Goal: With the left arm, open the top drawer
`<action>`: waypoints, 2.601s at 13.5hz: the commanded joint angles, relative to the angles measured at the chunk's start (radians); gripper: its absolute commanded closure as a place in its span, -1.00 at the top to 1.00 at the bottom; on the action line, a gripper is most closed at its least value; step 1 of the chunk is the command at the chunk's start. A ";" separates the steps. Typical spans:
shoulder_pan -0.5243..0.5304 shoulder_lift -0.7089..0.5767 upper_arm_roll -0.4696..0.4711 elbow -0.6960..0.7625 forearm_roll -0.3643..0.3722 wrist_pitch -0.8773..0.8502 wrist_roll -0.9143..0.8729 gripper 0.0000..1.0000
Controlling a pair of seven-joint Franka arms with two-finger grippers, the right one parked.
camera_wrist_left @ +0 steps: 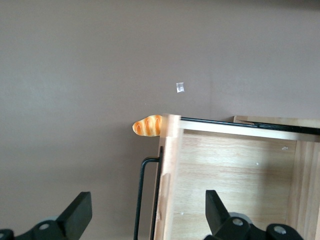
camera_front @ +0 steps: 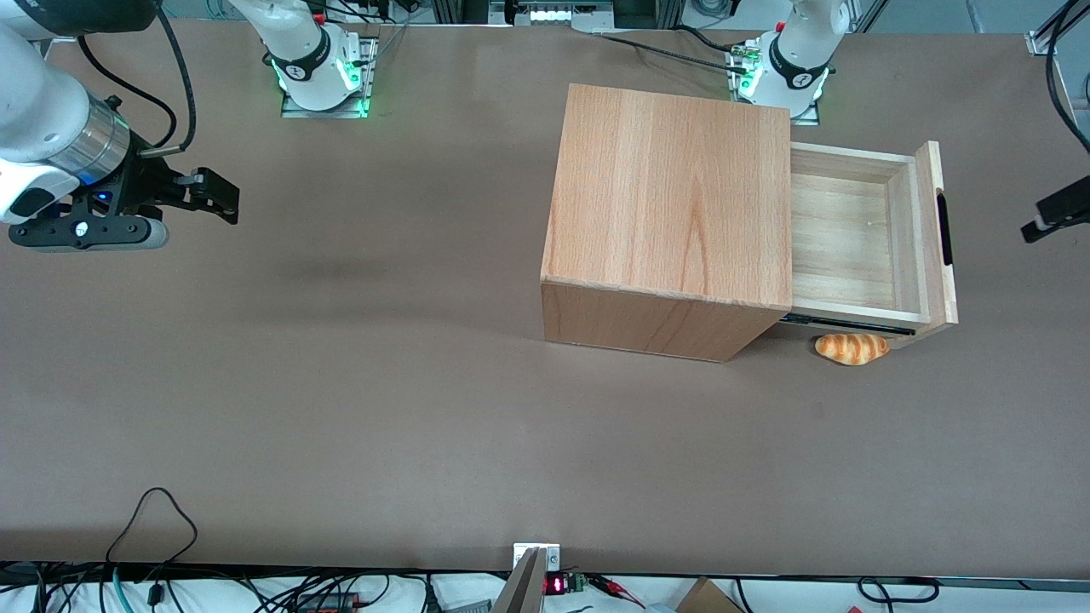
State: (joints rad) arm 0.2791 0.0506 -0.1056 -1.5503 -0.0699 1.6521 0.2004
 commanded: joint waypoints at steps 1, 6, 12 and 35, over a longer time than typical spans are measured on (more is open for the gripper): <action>-0.137 -0.008 0.082 0.035 0.042 -0.028 -0.012 1.00; -0.236 -0.052 0.125 0.048 0.044 -0.107 -0.044 1.00; -0.242 -0.112 0.101 0.055 0.101 -0.163 -0.154 1.00; -0.262 -0.058 0.118 0.053 0.090 -0.147 -0.177 1.00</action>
State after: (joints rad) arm 0.0174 -0.0113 0.0106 -1.5090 0.0017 1.5046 0.0276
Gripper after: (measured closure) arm 0.000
